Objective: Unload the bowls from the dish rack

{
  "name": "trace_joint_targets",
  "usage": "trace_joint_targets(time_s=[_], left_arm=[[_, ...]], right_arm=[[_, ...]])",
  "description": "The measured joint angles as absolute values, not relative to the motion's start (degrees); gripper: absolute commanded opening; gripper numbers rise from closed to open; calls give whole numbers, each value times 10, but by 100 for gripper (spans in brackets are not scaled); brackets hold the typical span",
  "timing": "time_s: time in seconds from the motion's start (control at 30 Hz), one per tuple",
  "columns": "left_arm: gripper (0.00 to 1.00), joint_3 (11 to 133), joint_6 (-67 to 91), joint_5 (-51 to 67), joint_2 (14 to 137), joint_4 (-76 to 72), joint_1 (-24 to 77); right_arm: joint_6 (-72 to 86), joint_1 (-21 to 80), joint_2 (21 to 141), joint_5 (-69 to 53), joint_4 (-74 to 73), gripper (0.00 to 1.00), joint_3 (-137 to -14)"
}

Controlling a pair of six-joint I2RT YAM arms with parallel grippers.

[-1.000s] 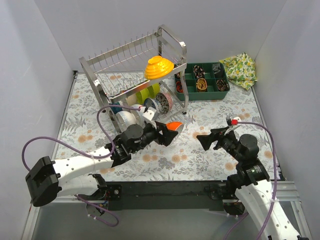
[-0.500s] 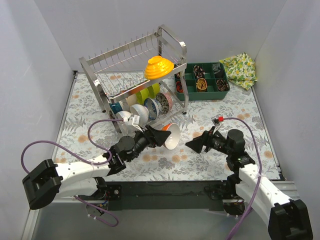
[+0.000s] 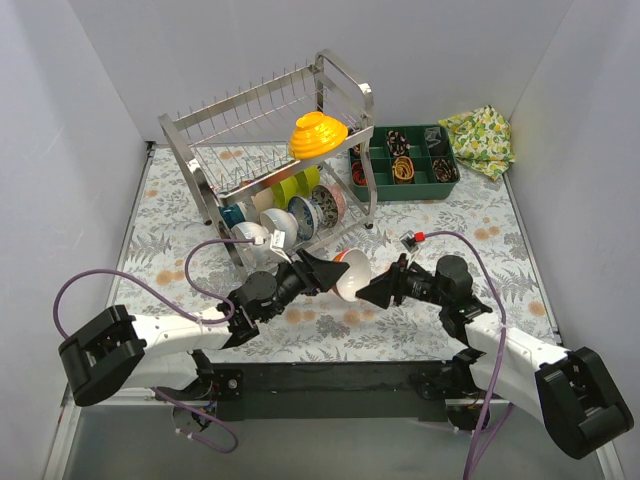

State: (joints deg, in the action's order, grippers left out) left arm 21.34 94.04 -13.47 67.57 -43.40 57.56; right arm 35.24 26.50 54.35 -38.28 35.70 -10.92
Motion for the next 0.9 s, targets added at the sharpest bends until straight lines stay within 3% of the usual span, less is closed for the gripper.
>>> trace_joint_targets(time_s=[0.27,0.3,0.37,0.4,0.43,0.5,0.57,0.9], left_arm=[[24,205,944,-115,682,-453,575],[26,202,941,-110,682,-458,576],[38,195,929,-100,682,-464,576],[46,193,924,-96,682,-466,578],[63,191,916,-91,681,-466,579],[78,190,904,-85,679,-461,580],[98,190,899,-85,669,-446,580],[98,213,796,-141,529,-243,579]], right_arm=[[370,275,587,-363,381,18,-119],[379,274,589,-356,379,13,-120],[402,271,592,-340,373,3,-121],[411,270,592,-332,369,1,-121],[420,270,592,-324,365,1,-121],[427,270,589,-311,358,1,-121],[411,272,578,-301,348,1,-121],[291,259,524,-115,58,1,-218]])
